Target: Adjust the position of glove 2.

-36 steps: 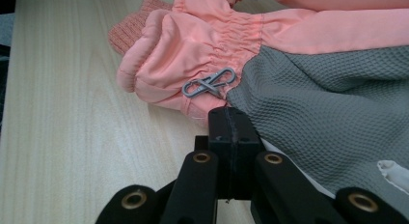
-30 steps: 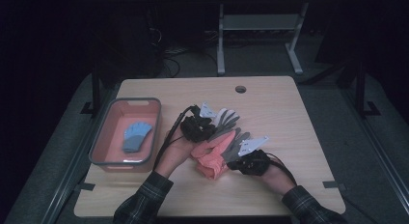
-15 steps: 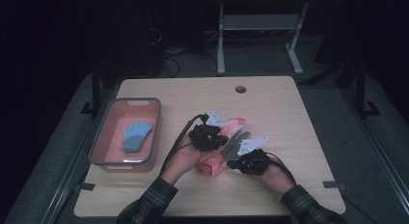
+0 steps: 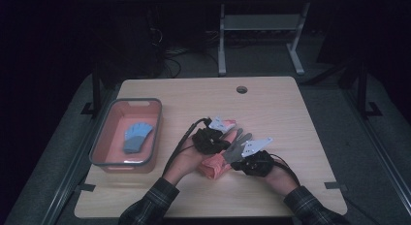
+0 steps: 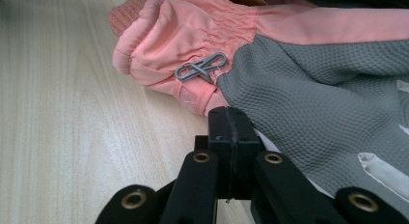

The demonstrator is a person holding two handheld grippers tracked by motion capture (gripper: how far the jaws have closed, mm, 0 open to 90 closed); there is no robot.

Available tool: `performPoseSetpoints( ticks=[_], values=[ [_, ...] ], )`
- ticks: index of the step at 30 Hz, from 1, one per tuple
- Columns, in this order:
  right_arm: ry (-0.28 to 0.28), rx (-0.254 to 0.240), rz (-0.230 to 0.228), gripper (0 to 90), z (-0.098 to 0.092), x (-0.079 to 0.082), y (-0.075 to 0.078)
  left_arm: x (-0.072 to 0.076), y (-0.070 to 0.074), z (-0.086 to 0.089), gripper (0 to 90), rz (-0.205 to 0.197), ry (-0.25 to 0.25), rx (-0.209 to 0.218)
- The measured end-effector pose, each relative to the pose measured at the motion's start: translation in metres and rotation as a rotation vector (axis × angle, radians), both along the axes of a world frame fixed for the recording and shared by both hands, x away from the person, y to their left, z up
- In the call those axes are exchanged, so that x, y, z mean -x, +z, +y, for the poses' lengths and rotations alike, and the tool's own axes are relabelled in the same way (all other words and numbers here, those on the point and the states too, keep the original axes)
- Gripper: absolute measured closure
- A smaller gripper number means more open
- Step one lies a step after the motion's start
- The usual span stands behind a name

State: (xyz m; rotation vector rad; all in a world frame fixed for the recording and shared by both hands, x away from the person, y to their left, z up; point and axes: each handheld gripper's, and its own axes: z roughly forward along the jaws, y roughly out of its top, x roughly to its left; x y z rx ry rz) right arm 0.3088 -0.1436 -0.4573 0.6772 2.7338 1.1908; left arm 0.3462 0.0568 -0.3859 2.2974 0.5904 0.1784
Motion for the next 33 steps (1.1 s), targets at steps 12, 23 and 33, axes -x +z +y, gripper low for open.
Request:
performPoseSetpoints(
  ticks=[12,23,33],
  values=[
    [0.004,0.009,-0.004,88.3,-0.001,0.0,-0.001,-0.042,0.01,0.051,55.6,-0.027,0.163,0.006],
    [0.003,0.023,-0.004,88.9,0.001,-0.001,-0.003,-0.059,-0.032,0.047,39.3,0.099,0.133,-0.012],
    [0.003,0.027,-0.001,89.5,0.002,-0.002,-0.004,-0.056,-0.046,0.038,76.3,0.125,0.104,-0.022]
  ],
)
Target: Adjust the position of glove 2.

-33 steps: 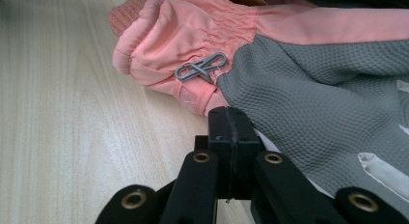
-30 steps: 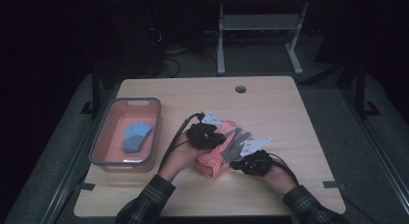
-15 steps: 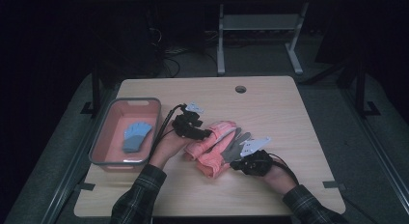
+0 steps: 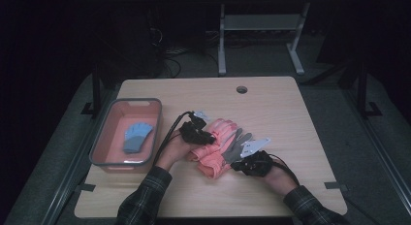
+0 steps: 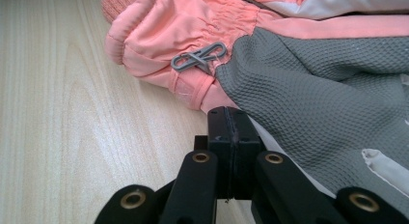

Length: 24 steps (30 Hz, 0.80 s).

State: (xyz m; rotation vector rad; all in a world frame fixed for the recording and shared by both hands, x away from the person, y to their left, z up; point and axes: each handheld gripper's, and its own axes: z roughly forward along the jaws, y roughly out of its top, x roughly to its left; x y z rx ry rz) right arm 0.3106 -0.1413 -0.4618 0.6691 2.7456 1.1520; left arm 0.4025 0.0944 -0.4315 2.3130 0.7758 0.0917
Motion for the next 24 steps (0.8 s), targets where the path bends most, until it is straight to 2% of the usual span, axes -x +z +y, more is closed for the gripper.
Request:
performPoseSetpoints(
  ticks=[3,7,10,11,14,15,17,20,21,24],
  values=[
    [0.002,0.001,-0.001,89.5,0.0,0.0,0.0,0.001,0.001,0.0,86.0,-0.007,-0.008,-0.001],
    [0.003,0.0,0.001,89.5,0.0,0.0,0.0,0.002,0.01,0.005,88.8,-0.013,0.004,0.01],
    [-0.001,-0.001,0.0,89.5,0.0,0.0,0.0,0.005,0.024,0.008,89.0,-0.033,0.006,0.022],
    [-0.002,-0.003,-0.003,89.5,-0.001,0.0,0.0,0.007,0.029,0.008,89.0,-0.028,0.009,0.035],
    [0.003,0.005,-0.018,89.8,-0.002,-0.002,0.0,0.016,0.046,0.007,89.0,-0.054,-0.014,0.044],
    [0.001,0.003,-0.016,89.8,-0.001,-0.002,0.0,0.019,0.051,0.005,89.0,-0.061,-0.001,0.048],
    [-0.005,-0.006,-0.003,89.8,0.0,-0.001,0.0,0.026,0.061,0.0,89.0,-0.077,-0.01,0.037],
    [0.006,0.007,-0.02,89.8,0.001,-0.002,-0.001,0.034,0.069,-0.009,89.0,-0.075,-0.015,0.031],
    [-0.001,-0.002,-0.006,89.8,0.002,0.0,0.0,0.036,0.07,-0.012,88.9,-0.075,-0.016,0.031],
    [-0.001,-0.005,-0.009,89.8,0.001,0.0,0.0,0.041,0.068,-0.024,88.9,-0.067,-0.037,0.023]
  ],
)
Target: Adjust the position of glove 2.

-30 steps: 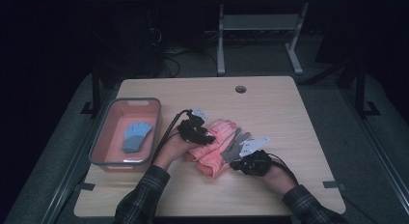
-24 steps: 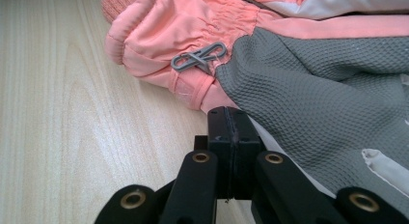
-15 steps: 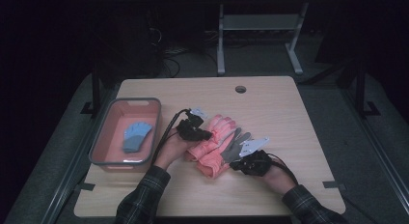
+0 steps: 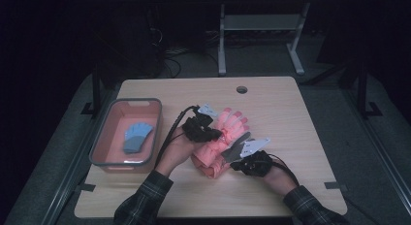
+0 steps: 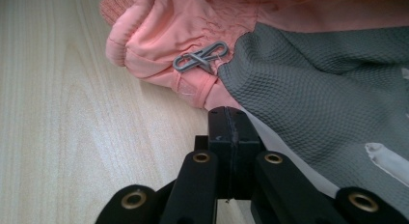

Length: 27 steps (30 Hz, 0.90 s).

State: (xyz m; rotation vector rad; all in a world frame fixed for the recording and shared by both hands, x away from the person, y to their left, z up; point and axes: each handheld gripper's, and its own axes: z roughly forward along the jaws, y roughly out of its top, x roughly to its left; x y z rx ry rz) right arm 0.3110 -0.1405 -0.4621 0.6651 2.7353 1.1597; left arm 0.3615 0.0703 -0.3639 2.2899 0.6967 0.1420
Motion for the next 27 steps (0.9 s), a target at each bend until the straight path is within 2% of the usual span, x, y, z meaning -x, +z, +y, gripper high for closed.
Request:
performPoseSetpoints(
  ticks=[1,4,7,10,11,14,15,18,20,21,23,26,27],
  values=[
    [-0.001,0.001,-0.001,89.8,-0.001,0.0,0.001,0.001,-0.002,-0.003,88.9,0.004,-0.001,0.004],
    [-0.002,-0.004,-0.005,89.8,-0.002,0.001,0.002,0.0,-0.01,-0.01,88.9,0.011,-0.021,-0.032],
    [0.005,0.007,-0.02,89.8,-0.003,0.001,0.002,-0.001,-0.018,-0.014,88.8,0.026,-0.019,-0.037],
    [-0.001,0.0,-0.014,89.8,-0.003,0.001,0.002,0.0,-0.024,-0.018,88.8,0.04,-0.03,-0.047],
    [-0.005,-0.002,-0.011,89.8,-0.004,0.001,0.002,0.0,-0.026,-0.02,88.9,0.042,-0.029,-0.038],
    [-0.007,-0.002,-0.009,89.9,-0.004,0.001,0.002,0.002,-0.023,-0.02,88.9,0.035,-0.045,-0.034],
    [-0.008,-0.003,-0.006,89.9,-0.004,0.001,0.002,0.003,-0.019,-0.019,88.9,0.035,-0.04,-0.009],
    [-0.01,-0.004,-0.007,89.9,-0.005,0.001,0.002,0.005,-0.006,-0.015,88.9,0.026,-0.053,0.028],
    [-0.007,-0.002,-0.01,89.9,-0.004,0.002,0.002,0.007,-0.003,-0.016,88.8,0.019,-0.074,0.005],
    [-0.003,0.003,-0.016,89.9,-0.004,0.001,0.002,0.007,-0.006,-0.019,88.8,0.023,-0.073,0.005],
    [0.0,0.007,-0.019,89.8,-0.004,0.002,0.002,0.005,-0.013,-0.023,88.8,0.031,-0.081,-0.023],
    [-0.006,0.007,-0.019,89.8,-0.005,0.003,0.002,0.004,-0.027,-0.029,88.7,0.043,-0.084,-0.032],
    [-0.008,0.007,-0.017,89.8,-0.005,0.003,0.003,0.002,-0.028,-0.03,88.7,0.039,-0.1,-0.055]
  ],
)
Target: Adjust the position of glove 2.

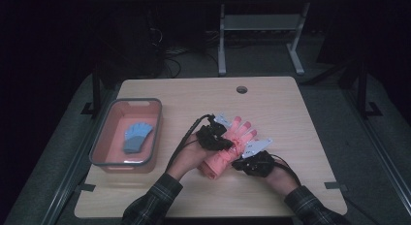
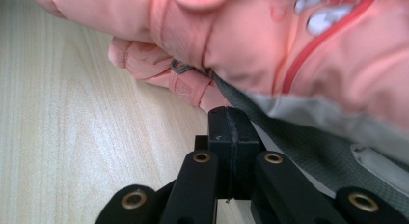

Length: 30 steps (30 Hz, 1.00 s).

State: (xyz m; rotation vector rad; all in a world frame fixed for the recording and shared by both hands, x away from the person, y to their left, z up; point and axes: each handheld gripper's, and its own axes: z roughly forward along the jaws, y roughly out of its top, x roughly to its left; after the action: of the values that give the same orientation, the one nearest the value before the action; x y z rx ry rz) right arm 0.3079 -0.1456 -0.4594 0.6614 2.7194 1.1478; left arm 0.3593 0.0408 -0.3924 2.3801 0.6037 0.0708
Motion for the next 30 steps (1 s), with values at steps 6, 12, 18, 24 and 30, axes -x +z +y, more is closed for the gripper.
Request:
performPoseSetpoints(
  ticks=[6,12,18,24,30],
  values=[
    [-0.002,-0.003,-0.003,89.7,-0.003,0.0,0.001,-0.001,-0.009,-0.006,88.5,0.002,-0.028,-0.026],
    [-0.007,-0.012,-0.015,89.7,-0.007,0.002,0.003,0.0,0.003,0.001,82.1,-0.004,-0.022,0.024],
    [-0.006,-0.017,-0.021,89.7,-0.006,0.002,0.004,0.001,0.018,0.009,58.3,-0.058,0.013,0.086],
    [-0.006,-0.014,-0.029,89.7,-0.006,0.002,0.004,-0.012,0.014,0.017,30.8,-0.058,0.038,0.079],
    [-0.011,-0.019,-0.027,89.7,-0.005,0.002,0.005,-0.027,-0.001,0.013,18.2,-0.037,0.045,0.054]
  ],
)
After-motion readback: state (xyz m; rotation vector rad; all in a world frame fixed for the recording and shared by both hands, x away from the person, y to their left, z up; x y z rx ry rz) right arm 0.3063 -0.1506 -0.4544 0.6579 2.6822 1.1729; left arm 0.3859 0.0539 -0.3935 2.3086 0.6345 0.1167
